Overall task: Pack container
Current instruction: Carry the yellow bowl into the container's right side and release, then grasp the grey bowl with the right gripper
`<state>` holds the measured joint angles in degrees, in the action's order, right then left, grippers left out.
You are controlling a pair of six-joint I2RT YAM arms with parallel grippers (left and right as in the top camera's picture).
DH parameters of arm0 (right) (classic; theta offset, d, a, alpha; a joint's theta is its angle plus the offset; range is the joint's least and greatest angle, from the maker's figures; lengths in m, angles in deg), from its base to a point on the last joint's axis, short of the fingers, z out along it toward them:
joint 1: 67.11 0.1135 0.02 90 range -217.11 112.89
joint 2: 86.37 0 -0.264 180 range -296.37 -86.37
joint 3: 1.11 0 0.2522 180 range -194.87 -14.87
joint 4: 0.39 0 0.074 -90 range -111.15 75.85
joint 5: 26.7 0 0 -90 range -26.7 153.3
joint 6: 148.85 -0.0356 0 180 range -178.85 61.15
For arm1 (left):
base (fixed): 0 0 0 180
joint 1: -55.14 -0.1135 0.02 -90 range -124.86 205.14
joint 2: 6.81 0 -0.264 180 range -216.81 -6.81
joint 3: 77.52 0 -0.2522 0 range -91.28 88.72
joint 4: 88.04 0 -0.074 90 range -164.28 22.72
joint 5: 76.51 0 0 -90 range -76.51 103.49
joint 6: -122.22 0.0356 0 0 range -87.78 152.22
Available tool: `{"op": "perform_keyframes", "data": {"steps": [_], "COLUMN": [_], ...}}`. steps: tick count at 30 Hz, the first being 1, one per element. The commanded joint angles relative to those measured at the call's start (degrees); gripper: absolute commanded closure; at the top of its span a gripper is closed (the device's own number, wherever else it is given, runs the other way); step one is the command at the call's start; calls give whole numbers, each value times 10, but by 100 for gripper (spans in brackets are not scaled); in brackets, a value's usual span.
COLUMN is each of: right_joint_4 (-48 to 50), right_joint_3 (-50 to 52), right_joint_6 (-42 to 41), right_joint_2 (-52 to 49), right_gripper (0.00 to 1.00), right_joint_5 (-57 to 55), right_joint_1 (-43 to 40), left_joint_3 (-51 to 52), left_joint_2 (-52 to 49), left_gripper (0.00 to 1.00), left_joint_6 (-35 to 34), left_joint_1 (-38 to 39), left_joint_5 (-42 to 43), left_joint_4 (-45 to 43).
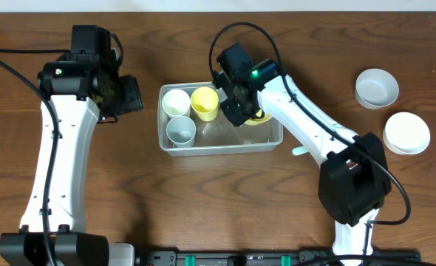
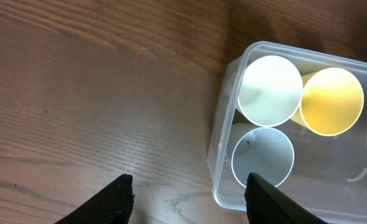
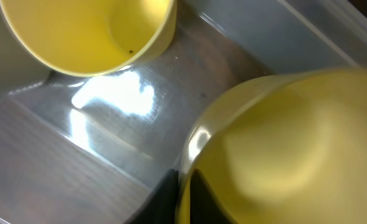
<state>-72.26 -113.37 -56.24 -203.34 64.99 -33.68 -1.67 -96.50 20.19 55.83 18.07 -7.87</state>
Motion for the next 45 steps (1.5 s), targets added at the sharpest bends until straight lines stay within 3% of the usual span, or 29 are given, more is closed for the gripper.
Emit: {"op": "perform_keyframes", "data": {"steps": [1, 4, 9, 14, 17, 19, 24, 28, 39, 43, 45], "right_joint_4": [7, 10, -4, -5, 7, 14, 4, 0, 6, 5, 5], "right_joint_3": [-1, -1, -14, -45, -49, -49, -45, -44, -44, -44, -44], "right_joint_6": [5, 9, 5, -47, -75, -75, -68, -53, -25, -25, -26], "right_joint_2": [-7, -7, 7, 84, 136, 151, 123, 64, -75, -101, -105], "right_gripper": [71, 55, 52, 44, 18, 14, 14, 14, 13, 25, 38], "right_joint_5": [-11, -11, -15, -81, -122, -120, -54, -6, -2, -1, -1], "right_joint_1": [-13, -20, -30, -83, -150, -204, -346, -414, -443, -442, -442], "left_joint_3": [2, 2, 2, 2, 2, 2, 2, 2, 2, 2, 2], "left_joint_2": [-1, -1, -1, -1, -1, -1, -1, -1, -1, -1, -1], "left_gripper": [41, 41, 41, 41, 41, 41, 41, 41, 41, 41, 41], "left_joint_6": [-3, -3, -3, -3, -3, -3, -3, -3, -3, -3, -3], "left_joint_1": [0, 0, 0, 0, 0, 0, 0, 0, 0, 0, 0], "left_joint_5": [4, 4, 4, 4, 4, 4, 4, 4, 4, 4, 4], "left_joint_4": [3, 4, 4, 4, 4, 3, 3, 3, 3, 4, 4]}}
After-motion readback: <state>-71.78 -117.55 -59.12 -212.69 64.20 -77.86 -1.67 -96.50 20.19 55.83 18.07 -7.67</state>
